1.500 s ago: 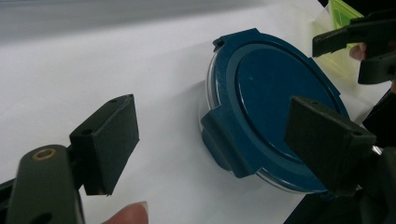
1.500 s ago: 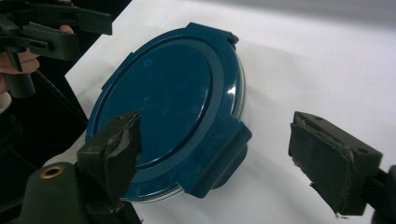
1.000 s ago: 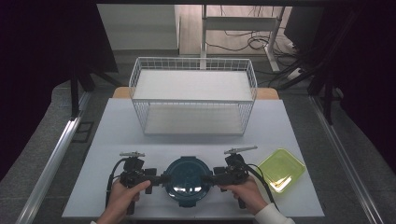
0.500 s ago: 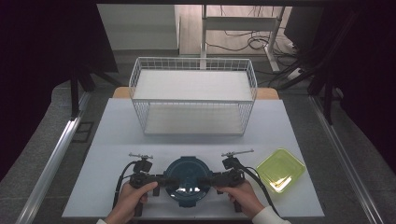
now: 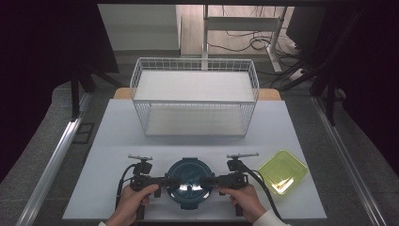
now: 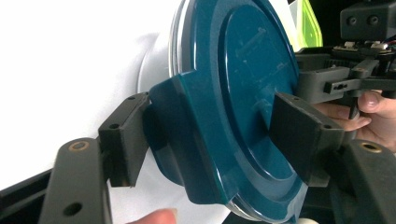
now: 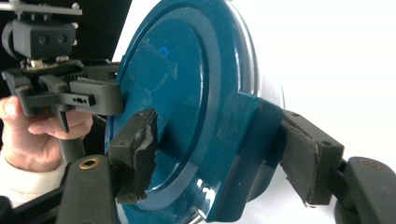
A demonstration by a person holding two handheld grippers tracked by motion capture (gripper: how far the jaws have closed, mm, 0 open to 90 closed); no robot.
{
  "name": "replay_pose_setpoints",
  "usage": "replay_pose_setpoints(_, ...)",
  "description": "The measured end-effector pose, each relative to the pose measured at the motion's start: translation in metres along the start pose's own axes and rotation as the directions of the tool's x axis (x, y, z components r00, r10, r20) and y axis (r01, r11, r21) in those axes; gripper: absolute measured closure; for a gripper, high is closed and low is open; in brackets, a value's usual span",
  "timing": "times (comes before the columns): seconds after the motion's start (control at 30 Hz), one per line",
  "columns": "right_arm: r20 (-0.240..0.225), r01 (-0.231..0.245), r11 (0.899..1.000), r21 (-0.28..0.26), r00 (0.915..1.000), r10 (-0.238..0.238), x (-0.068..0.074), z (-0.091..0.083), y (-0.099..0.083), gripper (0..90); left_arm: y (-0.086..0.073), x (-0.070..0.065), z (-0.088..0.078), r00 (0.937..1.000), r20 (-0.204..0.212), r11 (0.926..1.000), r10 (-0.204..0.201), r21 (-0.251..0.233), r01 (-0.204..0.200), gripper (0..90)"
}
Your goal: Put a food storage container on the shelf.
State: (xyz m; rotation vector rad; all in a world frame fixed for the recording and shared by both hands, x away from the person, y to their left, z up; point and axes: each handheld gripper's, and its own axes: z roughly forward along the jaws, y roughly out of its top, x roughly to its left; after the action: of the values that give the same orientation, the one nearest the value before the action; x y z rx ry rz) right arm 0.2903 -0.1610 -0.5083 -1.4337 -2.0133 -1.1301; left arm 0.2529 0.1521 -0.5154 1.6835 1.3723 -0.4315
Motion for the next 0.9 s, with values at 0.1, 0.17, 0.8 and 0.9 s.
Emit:
replay_pose_setpoints(0.1,0.009,-0.026,1.000,-0.014,0.9996,0.026,0.002,-0.004,-0.003,34.4,-0.001,-0.006,-0.001,0.9996,-0.019,0.9997,0.023,-0.009,-0.023,32.9)
replay_pose_setpoints(0.17,0.014,-0.037,0.999,-0.021,0.9992,0.037,0.004,-0.004,-0.004,34.8,-0.001,-0.007,-0.002,0.9994,-0.024,0.9995,0.027,-0.015,-0.028,33.1)
replay_pose_setpoints(0.8,0.014,0.013,0.999,-0.048,0.9998,-0.013,0.013,-0.012,-0.004,39.2,0.002,-0.018,-0.012,0.9941,-0.054,0.9939,0.094,-0.052,-0.097,37.9)
replay_pose_setpoints(0.9,0.024,0.040,0.998,-0.054,0.9989,-0.039,0.016,-0.012,-0.004,39.2,0.002,-0.019,-0.013,0.9933,-0.053,0.9923,0.103,-0.064,-0.106,37.7)
